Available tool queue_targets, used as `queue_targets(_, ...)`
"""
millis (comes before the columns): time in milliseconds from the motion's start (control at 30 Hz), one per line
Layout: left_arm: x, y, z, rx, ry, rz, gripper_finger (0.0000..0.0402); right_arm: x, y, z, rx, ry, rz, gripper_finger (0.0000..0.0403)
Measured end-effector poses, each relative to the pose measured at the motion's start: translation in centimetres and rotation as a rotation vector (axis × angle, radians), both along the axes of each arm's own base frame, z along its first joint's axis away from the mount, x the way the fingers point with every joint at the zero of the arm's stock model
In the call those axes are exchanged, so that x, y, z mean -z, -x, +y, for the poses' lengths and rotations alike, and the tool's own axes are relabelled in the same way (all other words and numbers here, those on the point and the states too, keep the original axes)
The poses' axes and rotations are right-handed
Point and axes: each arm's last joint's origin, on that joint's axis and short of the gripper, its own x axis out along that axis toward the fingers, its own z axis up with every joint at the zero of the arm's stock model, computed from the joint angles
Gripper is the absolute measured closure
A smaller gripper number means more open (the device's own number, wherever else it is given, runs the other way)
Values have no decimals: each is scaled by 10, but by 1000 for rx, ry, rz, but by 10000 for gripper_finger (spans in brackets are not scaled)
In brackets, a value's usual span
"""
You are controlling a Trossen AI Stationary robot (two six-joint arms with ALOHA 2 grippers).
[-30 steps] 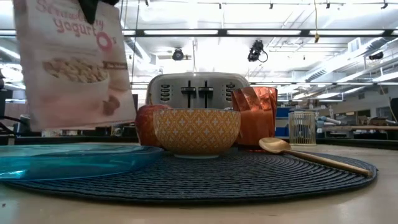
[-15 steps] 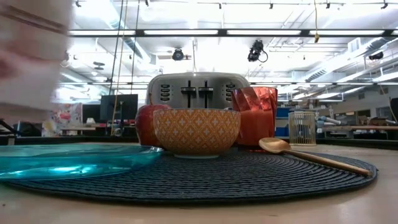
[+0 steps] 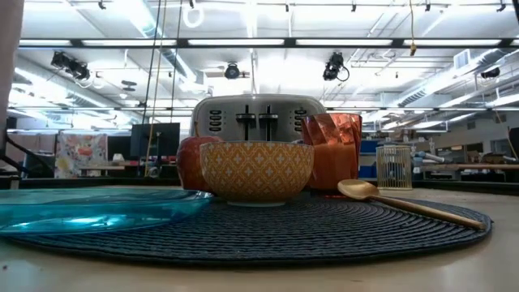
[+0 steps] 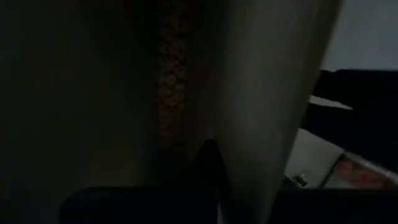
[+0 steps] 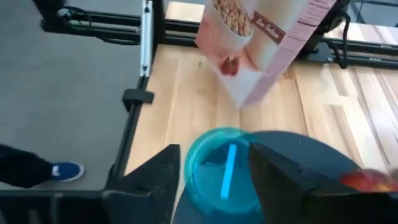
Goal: Arrange a breakfast setting
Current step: Pour the pink cereal box into the blue bowl
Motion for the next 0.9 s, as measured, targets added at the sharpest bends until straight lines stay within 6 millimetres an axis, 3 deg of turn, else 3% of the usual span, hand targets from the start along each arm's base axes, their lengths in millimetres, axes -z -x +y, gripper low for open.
queue_targets(233, -7, 6, -10, 161, 11, -108, 401, 40, -46, -31, 80, -34, 22, 116)
queue_targets(433, -28, 9, -4, 175, 7, -223, 401, 81, -83, -42, -15, -153, 8, 62)
queue_targets(700, -35, 12, -2, 221, -8, -260, 401, 73, -97, -71, 42, -200, -49, 20)
queue_targets(900, -35, 12, -2, 207, -2, -256, 401, 69, -89, -91, 51, -262, 87, 18)
